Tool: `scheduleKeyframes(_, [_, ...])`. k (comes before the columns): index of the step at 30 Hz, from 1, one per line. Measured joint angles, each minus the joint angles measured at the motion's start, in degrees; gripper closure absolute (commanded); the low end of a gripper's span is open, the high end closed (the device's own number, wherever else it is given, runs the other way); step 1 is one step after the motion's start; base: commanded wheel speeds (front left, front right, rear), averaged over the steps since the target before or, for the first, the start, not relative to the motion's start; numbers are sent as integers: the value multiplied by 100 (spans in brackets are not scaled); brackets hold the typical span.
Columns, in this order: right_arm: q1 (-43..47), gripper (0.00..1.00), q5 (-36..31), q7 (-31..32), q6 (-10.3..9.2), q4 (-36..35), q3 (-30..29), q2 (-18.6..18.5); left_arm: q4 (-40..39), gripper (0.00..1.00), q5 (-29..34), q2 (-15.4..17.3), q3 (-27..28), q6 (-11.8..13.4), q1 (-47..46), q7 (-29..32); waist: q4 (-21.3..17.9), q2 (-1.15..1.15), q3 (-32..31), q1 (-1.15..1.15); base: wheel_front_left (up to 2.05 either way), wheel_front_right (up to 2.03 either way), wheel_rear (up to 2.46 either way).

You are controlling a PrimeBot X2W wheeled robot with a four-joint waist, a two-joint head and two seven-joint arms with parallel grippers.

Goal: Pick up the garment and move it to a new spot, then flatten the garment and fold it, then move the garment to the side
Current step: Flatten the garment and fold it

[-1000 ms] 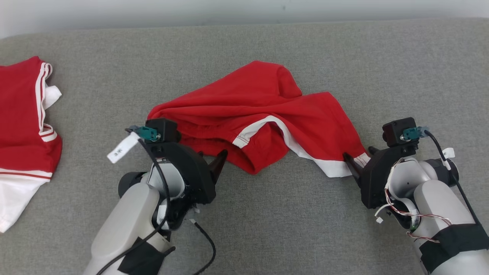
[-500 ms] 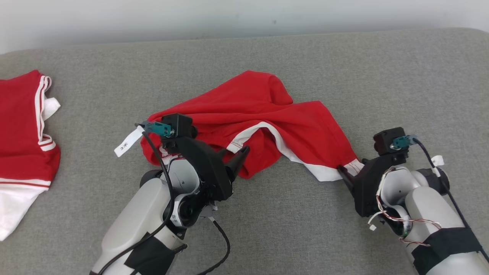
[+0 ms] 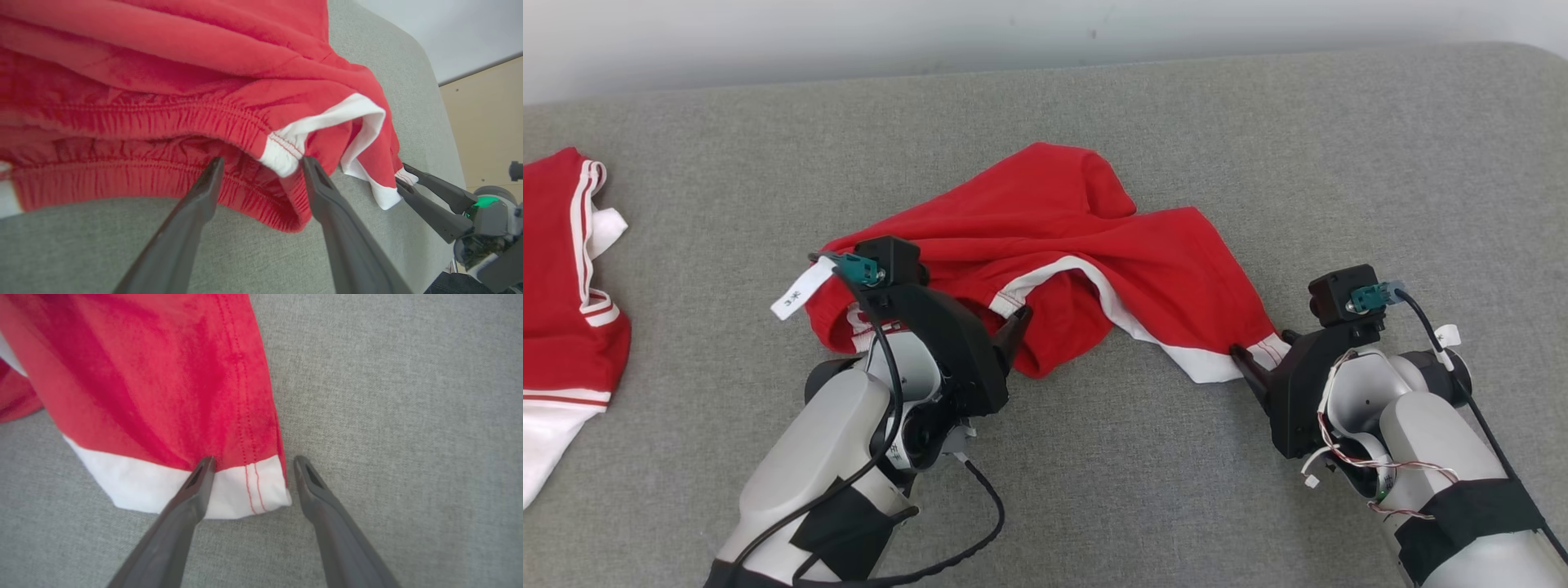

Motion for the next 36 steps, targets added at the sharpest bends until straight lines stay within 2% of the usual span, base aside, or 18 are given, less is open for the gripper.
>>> scheduleKeyframes(8, [-40,0,0,-60,21,66,-32,-38,-1,9,-287,-2,-29,1,-122,-91,42,0,31,0,0,0,0])
scheduleKeyframes(9, [-54,0,0,-60,21,74,-36,-41,20,21,-312,-2,-29,2,-122,-91,50,0,30,0,0,0,0])
scheduleKeyframes(10, [-69,4,0,-60,21,85,-40,-45,59,31,-314,-4,-32,2,-126,-91,58,0,30,0,0,0,0])
scheduleKeyframes(11, [-76,18,0,-60,21,92,-45,-51,102,51,-314,-4,-36,2,-133,-91,66,0,28,0,0,0,0])
scheduleKeyframes(12, [-79,21,0,-62,21,102,-49,-58,132,55,-314,-2,-44,2,-138,-91,75,0,27,0,0,0,0])
scheduleKeyframes(14, [-87,17,0,-60,20,125,-51,-81,169,61,-315,-1,-82,7,-138,-90,92,0,24,0,0,0,0])
scheduleKeyframes(15, [-86,15,0,-60,20,135,-44,-90,178,61,-318,-1,-107,7,-138,-90,99,0,22,0,0,0,0])
scheduleKeyframes(21, [-83,12,0,-59,21,138,-24,-133,235,58,-377,-3,-221,7,-141,-90,119,0,13,0,0,0,0])
scheduleKeyframes(27, [8,14,1,-53,21,134,-31,-152,361,60,-420,-2,-283,8,-146,-82,119,0,-45,0,0,0,0])
scheduleKeyframes(31, [179,16,36,-45,21,113,-51,-167,412,56,-467,-3,-288,8,-148,-82,111,0,-118,0,0,0,0])
scheduleKeyframes(32, [183,18,47,-19,20,109,-54,-167,438,56,-468,-3,-289,8,-149,-82,107,0,-137,0,0,0,0])
scheduleKeyframes(34, [232,37,60,2,7,87,-81,-168,444,56,-475,-1,-292,8,-151,-82,98,0,-167,0,0,0,0])
scheduleKeyframes(35, [277,52,60,18,-9,80,-86,-169,448,58,-475,-1,-293,8,-155,-83,93,0,-176,0,0,0,0])
scheduleKeyframes(36, [293,57,62,23,-32,81,-94,-170,453,59,-477,-3,-296,8,-163,-83,91,0,-181,0,0,0,0])
